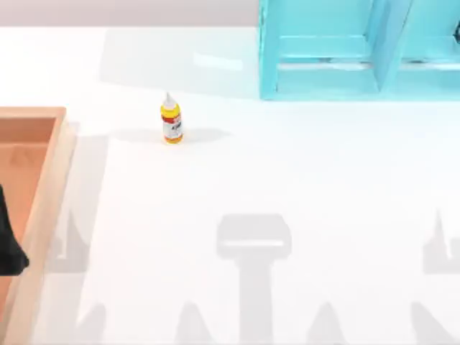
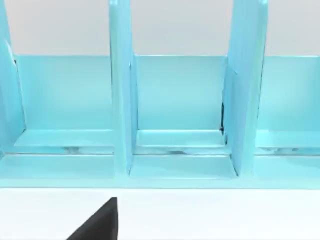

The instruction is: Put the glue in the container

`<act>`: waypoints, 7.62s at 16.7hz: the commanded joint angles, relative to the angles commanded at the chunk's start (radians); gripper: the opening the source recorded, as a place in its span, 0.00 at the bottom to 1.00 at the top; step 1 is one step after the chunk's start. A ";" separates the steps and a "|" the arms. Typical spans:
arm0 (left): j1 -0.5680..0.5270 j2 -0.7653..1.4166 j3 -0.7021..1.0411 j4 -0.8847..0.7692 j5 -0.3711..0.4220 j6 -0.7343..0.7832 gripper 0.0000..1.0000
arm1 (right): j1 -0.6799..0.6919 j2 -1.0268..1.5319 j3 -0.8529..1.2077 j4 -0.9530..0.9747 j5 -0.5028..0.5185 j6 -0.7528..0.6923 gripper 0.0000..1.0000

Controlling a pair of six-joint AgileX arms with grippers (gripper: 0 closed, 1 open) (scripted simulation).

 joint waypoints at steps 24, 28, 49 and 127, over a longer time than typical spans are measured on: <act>-0.056 1.537 1.019 -0.726 0.433 1.008 1.00 | 0.000 0.000 0.000 0.000 0.000 0.000 1.00; -0.054 1.858 1.320 -0.883 0.545 1.218 1.00 | 0.000 0.000 0.000 0.000 0.000 0.000 1.00; 0.003 2.568 2.239 -1.286 0.895 1.628 1.00 | 0.000 0.000 0.000 0.000 0.000 0.000 1.00; 0.421 1.424 0.869 -0.379 0.513 0.693 0.00 | 0.000 0.000 0.000 0.000 0.000 0.000 1.00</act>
